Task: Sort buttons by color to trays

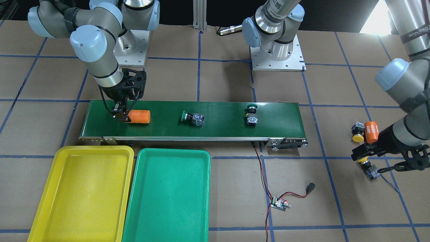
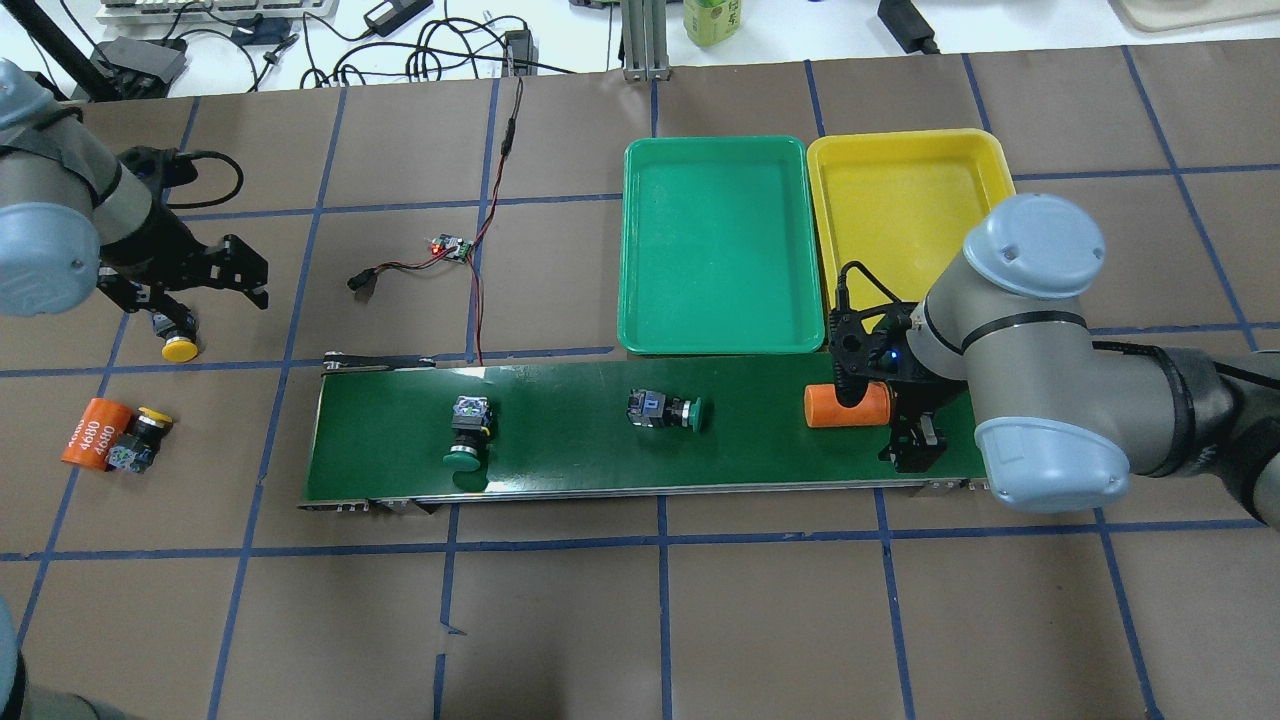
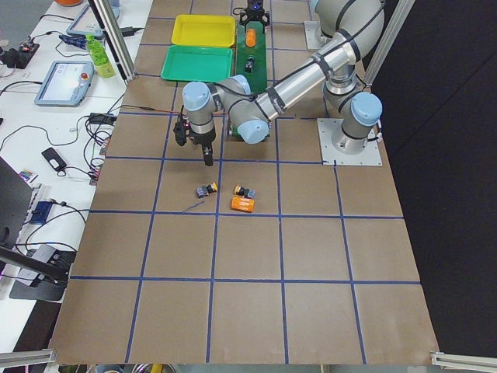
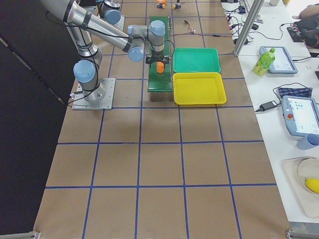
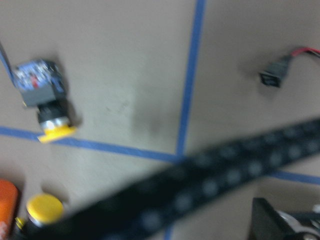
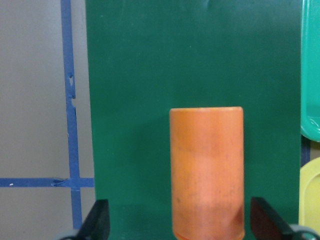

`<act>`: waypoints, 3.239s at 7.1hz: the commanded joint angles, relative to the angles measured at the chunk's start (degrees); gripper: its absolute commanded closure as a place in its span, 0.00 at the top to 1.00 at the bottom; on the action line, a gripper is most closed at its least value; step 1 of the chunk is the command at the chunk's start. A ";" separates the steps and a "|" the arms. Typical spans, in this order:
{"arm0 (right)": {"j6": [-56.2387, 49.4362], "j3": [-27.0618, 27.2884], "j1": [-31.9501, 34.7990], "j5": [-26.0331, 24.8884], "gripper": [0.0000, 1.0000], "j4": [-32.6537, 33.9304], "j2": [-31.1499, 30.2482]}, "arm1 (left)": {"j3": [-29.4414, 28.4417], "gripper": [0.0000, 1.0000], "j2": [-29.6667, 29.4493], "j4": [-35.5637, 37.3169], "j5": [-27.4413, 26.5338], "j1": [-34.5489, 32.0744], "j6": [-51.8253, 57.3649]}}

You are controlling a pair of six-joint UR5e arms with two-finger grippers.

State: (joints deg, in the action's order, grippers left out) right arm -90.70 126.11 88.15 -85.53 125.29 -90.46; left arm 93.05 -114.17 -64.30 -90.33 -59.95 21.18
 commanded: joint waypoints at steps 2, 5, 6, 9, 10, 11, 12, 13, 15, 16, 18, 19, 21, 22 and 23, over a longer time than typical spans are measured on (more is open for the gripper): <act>0.34 -0.17 -0.09 -0.25 1.00 0.48 0.29 | -3.85 1.00 -7.64 4.15 -1.07 2.64 4.21; -0.09 -0.17 -0.09 -0.87 1.00 0.57 0.37 | -2.53 0.89 -10.02 7.87 -1.51 2.73 4.66; -0.36 -0.17 -0.09 -1.22 1.00 0.48 0.29 | -2.35 0.80 -10.55 7.70 -1.60 2.73 4.75; 0.25 -0.08 0.09 -3.77 1.00 1.53 1.16 | -1.83 0.56 -10.64 7.17 -2.74 2.73 5.54; 0.69 -0.25 1.39 -3.68 1.00 1.71 1.43 | -1.82 0.43 -10.03 6.99 -2.92 2.73 5.63; 2.52 -1.12 4.89 -3.68 1.00 1.89 2.04 | -2.43 0.28 -9.07 4.64 -3.10 2.29 5.37; 5.59 -2.35 8.66 -3.77 1.00 1.89 3.44 | -2.09 0.24 -7.58 1.83 -3.01 1.42 4.41; 6.23 -4.28 10.61 -3.86 1.00 2.32 4.93 | -1.65 0.18 -5.48 0.85 -3.10 -0.50 2.66; 6.23 -5.44 10.81 -3.86 1.00 2.33 7.04 | -1.21 0.14 -1.09 -5.78 -2.14 -2.54 2.56; 6.23 -5.61 10.81 -3.86 1.00 2.33 7.06 | 2.71 0.14 3.90 -7.67 -0.39 -5.24 1.51; 6.23 -5.53 10.81 -3.68 1.00 2.33 7.06 | 13.77 0.14 14.54 -7.16 0.24 -14.89 -4.37; 6.32 -5.53 10.81 -3.68 1.00 2.33 7.14 | 17.56 0.14 18.50 -6.64 0.59 -19.46 -6.13; 6.32 -5.61 10.81 -3.68 1.00 2.41 7.14 | 21.01 0.13 22.13 -6.46 4.71 -25.11 -8.25; 6.41 -5.53 10.81 -3.51 1.00 2.41 7.14 | 23.29 0.13 22.67 -6.28 4.81 -27.22 -8.52; 6.41 -5.44 10.81 -3.25 0.99 2.41 7.23 | 25.40 0.13 22.58 -3.84 4.73 -28.46 -8.61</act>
State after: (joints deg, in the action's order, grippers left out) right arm -84.32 120.58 98.96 -89.03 127.70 -83.31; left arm 115.86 -91.99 -70.01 -85.85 -86.39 12.91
